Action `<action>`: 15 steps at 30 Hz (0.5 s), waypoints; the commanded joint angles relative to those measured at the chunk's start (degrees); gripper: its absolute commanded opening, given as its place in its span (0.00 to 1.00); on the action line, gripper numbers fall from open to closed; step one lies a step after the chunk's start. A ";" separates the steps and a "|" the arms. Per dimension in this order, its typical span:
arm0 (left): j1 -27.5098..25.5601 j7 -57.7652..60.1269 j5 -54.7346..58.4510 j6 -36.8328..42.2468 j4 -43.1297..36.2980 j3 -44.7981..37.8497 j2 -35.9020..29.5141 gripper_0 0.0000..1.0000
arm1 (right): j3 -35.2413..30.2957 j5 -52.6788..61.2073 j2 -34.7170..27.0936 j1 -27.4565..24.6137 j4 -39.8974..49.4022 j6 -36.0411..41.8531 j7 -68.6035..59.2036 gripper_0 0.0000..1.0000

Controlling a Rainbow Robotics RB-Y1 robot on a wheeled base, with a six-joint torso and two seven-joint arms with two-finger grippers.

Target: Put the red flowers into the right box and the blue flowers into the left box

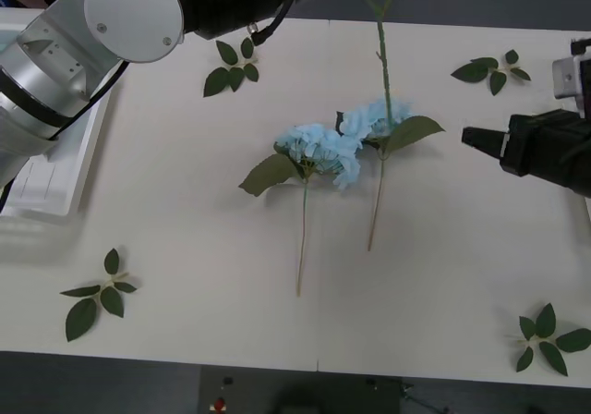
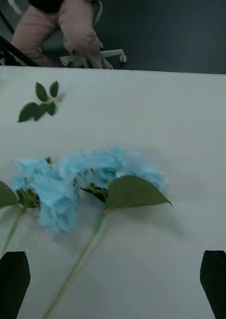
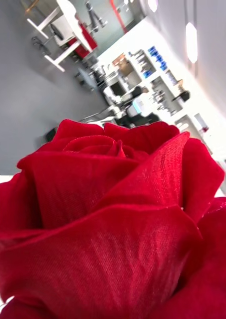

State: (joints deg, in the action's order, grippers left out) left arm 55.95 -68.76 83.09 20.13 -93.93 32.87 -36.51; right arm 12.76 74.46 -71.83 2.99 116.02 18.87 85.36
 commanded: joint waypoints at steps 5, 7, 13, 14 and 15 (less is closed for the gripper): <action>1.00 2.58 1.72 -2.99 -1.43 -0.88 -0.14 0.00 | -10.83 5.34 15.67 -0.53 7.47 10.31 13.79 1.00; 1.00 2.49 1.54 -2.99 -1.34 -0.88 -0.14 0.00 | -10.30 7.89 17.69 0.08 6.94 10.75 16.69 1.00; 0.21 2.14 0.93 -4.05 -1.34 -0.88 -0.14 0.00 | -9.86 9.91 28.59 5.45 2.46 16.73 26.44 1.00; 0.21 2.14 0.84 -4.05 -1.34 -0.88 -0.14 0.00 | -9.86 9.91 29.56 5.89 1.85 17.08 27.23 1.00; 0.21 2.05 0.75 -4.14 -1.34 -0.88 -0.14 0.00 | -9.95 10.18 31.75 7.20 0.53 17.96 29.08 1.00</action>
State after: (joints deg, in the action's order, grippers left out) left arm 55.94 -68.73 84.45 16.69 -93.95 32.65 -36.25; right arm 4.57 84.08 -43.90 7.95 117.90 36.08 111.16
